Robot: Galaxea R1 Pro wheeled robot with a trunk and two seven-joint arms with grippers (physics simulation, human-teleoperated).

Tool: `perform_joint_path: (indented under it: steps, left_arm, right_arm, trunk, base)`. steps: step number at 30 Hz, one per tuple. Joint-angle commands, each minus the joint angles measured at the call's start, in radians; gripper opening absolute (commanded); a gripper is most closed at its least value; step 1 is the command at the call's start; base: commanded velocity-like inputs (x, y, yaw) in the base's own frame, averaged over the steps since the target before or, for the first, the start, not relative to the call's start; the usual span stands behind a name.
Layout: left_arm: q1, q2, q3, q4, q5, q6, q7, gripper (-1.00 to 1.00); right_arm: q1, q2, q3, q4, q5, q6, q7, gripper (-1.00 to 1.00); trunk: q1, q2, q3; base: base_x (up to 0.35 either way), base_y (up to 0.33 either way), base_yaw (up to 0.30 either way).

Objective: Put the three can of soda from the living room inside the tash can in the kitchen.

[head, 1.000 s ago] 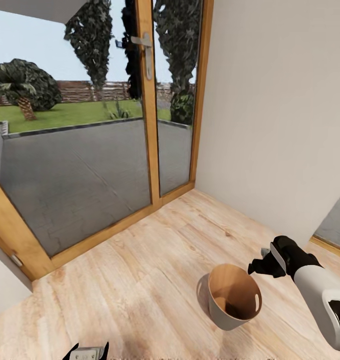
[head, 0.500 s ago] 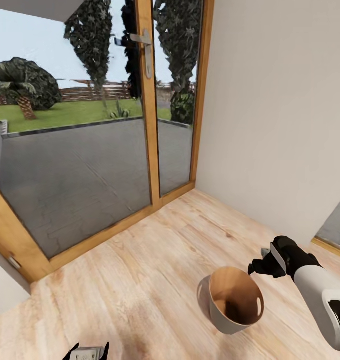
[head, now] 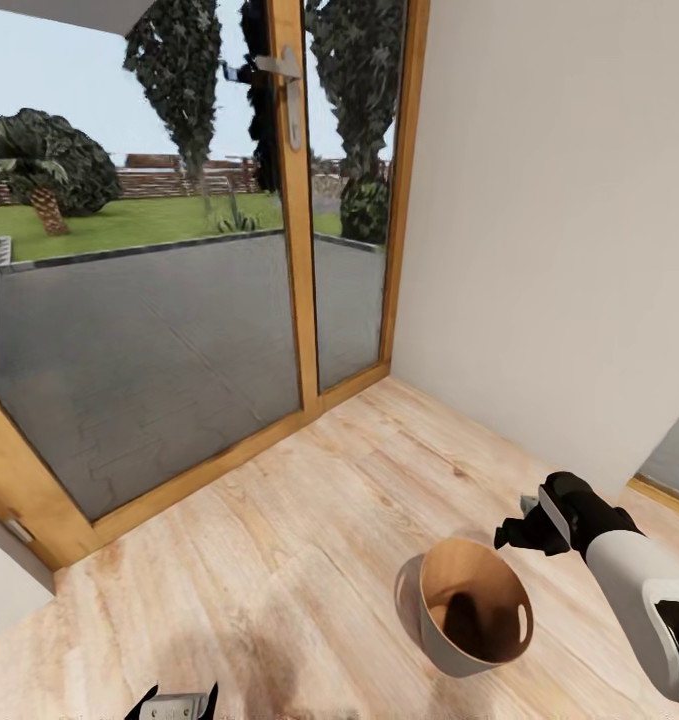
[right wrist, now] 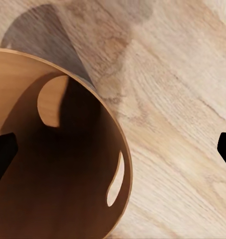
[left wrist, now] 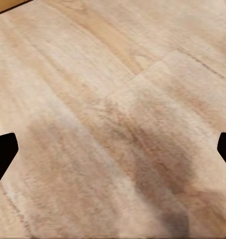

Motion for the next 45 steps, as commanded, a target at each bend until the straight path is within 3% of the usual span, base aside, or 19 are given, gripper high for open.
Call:
perform_joint_path:
  steps: [1,5,11,19,45]
  left_arm:
    - [0.000,0.000,0.000,0.000,0.000,0.000,0.000,1.00]
    - [0.000,0.000,0.001,0.000,0.000,0.000,0.000,1.00]
    - [0.000,0.000,0.001,0.000,0.000,0.000,0.000,1.00]
    - [0.000,0.000,0.003,0.001,0.000,0.003,0.000,1.00]
    - [0.000,0.000,0.003,0.002,0.000,0.004,0.000,1.00]
  right_arm:
    - [0.000,0.000,0.000,0.000,0.000,0.000,0.000,1.00]
    - [0.001,0.000,0.000,0.000,0.001,-0.001,-0.001,1.00]
    - [0.001,0.003,0.012,0.000,0.000,-0.001,-0.003,1.00]
    - [0.001,0.007,0.032,0.000,0.000,-0.002,-0.003,1.00]
    - [0.001,0.006,0.037,0.000,0.001,-0.003,-0.005,1.00]
  trunk:
    - [0.000,0.000,-0.004]
    - [0.002,-0.001,-0.019]
    - [0.002,-0.001,-0.019]
    - [0.006,-0.003,-0.050]
    - [0.017,-0.009,-0.151]
  base:
    - [0.002,0.000,0.000]
    - [0.000,0.000,0.000]
    - [0.000,0.000,0.000]
    - [0.000,0.000,0.000]
    - [0.000,0.000,0.000]
